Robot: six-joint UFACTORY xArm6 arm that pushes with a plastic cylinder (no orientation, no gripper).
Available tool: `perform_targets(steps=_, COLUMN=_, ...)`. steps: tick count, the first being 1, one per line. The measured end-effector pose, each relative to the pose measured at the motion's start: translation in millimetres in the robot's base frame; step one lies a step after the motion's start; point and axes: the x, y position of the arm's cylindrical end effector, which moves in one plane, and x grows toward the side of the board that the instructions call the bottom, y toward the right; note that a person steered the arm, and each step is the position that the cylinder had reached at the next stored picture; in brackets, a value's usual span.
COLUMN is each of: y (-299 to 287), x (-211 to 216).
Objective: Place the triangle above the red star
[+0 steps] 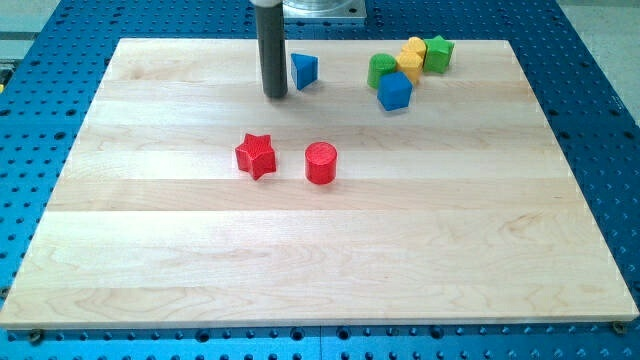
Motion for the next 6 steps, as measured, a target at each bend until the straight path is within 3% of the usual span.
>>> perform_targets(steps=3, y=28, x=-46)
perform_targets(steps=4, y=59, x=-33)
perform_targets(steps=5, y=89, x=-69)
perform_targets(steps=6, y=60, x=-83)
